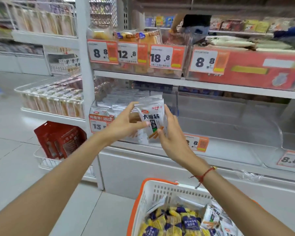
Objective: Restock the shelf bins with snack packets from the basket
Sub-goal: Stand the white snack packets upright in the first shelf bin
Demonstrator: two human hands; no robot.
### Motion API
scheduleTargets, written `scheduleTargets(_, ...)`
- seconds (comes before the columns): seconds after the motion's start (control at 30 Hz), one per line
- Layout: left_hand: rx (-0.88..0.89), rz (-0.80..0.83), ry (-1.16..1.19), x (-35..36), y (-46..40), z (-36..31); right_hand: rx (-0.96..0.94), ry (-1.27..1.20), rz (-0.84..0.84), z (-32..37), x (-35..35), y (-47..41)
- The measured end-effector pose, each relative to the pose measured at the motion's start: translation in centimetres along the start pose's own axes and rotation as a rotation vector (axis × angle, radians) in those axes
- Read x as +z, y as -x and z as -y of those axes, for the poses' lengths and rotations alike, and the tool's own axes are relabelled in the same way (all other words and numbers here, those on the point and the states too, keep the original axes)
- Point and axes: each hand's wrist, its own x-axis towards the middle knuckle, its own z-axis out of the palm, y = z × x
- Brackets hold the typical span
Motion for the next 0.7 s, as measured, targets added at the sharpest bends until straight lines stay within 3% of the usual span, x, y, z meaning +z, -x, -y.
scheduleTargets(0.13, 0.023, -0.035, -0.123, -0.8, -3.1, 0.3, 0.043, 0.009, -0.036, -0.8, 1.0, -2.9)
scheduleTargets(0.4, 0.043, -0.098, -0.360, 0.5, -9.8, 1.5, 0.305, -0.078, -0.102, -2.9, 1.8, -8.4)
scheduleTargets(0.57, -0.024, -0.002, -0.375, 1.0, -12.9, 1.0, 0.440, -0.090, -0.140, -4.5, 1.7, -10.8)
scheduleTargets(0.7, -0.119, -0.050, -0.765, 0.4, -14.9, 1.6, 0.564, 0.001, -0.080, -5.7, 3.3, -12.1)
